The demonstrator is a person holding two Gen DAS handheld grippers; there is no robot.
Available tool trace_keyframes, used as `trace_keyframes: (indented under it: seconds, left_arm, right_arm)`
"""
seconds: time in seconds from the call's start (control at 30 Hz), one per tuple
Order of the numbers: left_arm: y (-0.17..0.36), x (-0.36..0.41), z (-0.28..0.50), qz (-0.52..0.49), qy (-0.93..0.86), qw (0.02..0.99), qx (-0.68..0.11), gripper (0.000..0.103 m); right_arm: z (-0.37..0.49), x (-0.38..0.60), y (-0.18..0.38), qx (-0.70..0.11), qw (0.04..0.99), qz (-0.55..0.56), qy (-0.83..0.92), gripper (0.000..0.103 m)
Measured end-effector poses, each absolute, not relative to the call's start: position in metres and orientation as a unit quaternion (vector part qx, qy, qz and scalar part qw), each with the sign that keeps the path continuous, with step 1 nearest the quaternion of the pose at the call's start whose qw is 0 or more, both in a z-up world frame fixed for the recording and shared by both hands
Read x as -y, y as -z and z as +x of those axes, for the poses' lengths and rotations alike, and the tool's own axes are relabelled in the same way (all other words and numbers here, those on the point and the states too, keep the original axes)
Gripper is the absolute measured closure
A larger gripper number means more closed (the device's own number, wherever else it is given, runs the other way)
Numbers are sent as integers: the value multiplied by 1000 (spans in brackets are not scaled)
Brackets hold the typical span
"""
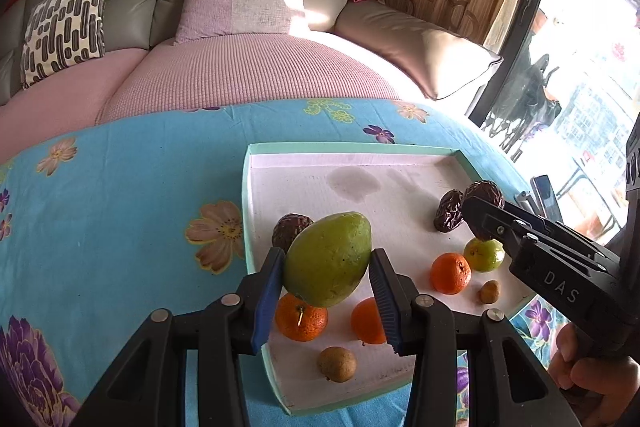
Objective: Organize fruits
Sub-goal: 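Carry the pear with the left tool and the date with the right tool into the tray, then lower and release the pear in the tray with the left tool while the right tool releases the date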
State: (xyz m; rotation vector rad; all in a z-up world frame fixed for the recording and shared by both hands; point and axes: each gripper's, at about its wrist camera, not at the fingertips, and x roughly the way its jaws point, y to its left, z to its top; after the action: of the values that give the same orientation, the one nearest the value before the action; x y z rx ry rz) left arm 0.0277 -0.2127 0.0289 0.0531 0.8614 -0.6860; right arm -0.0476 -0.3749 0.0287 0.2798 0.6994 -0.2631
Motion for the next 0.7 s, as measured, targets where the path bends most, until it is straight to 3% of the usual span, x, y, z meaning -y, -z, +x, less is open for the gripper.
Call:
trace_keyframes:
  seconds: [0.7]
  left_arm:
    - [6,239,32,53,324,834,-443,59]
  right_arm:
    - [-24,382,11,-390,903,128,125,67]
